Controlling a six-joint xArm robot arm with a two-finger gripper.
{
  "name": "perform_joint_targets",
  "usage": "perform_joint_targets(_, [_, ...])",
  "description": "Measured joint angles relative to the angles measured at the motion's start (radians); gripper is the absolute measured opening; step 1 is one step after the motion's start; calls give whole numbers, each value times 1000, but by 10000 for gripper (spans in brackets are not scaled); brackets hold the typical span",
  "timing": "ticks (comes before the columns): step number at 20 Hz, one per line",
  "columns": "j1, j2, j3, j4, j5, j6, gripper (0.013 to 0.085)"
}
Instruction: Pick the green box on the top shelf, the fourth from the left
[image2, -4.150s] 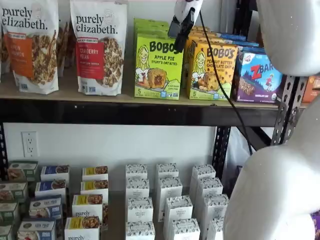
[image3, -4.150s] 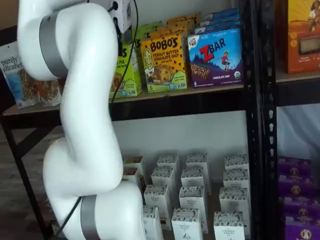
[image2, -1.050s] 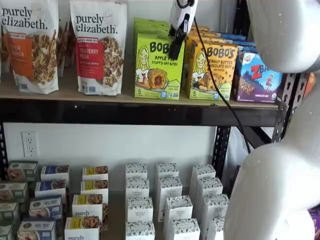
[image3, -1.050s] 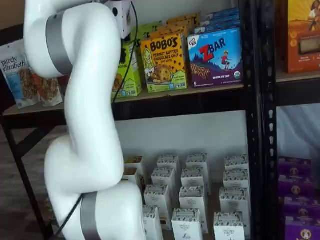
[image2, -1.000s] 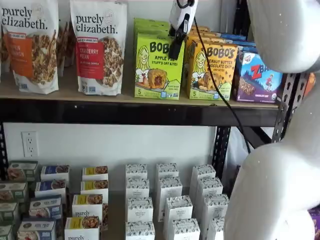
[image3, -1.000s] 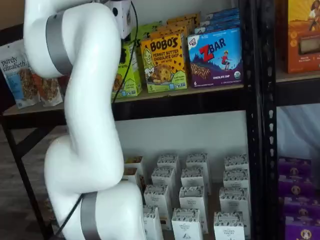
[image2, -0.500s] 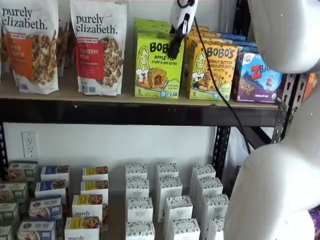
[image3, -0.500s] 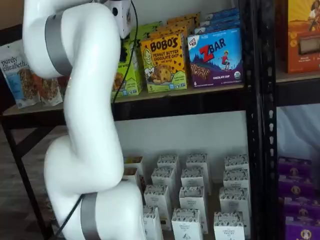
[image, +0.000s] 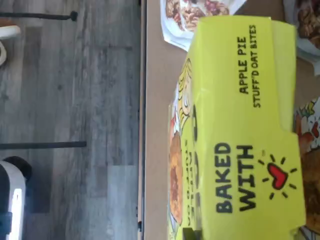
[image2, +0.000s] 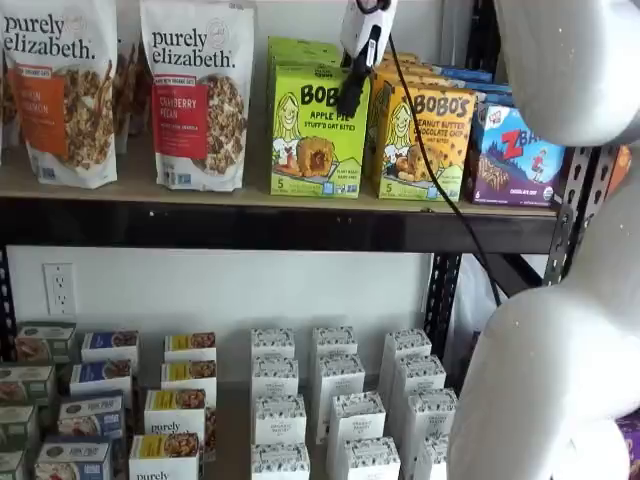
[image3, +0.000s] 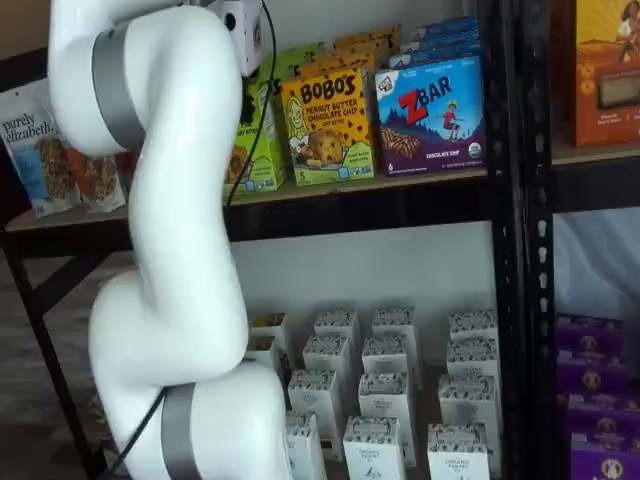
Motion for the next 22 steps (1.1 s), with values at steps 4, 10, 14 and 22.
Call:
perform_joint_targets(4, [-5, 2, -16, 5, 33, -1, 290])
perform_joint_targets(10, [-12, -8, -28, 12, 87, -3, 290])
perform_joint_targets(14, [-21, -25, -27, 28, 122, -5, 290])
perform_joint_targets(22, [-37, -94, 20, 40, 143, -12, 290])
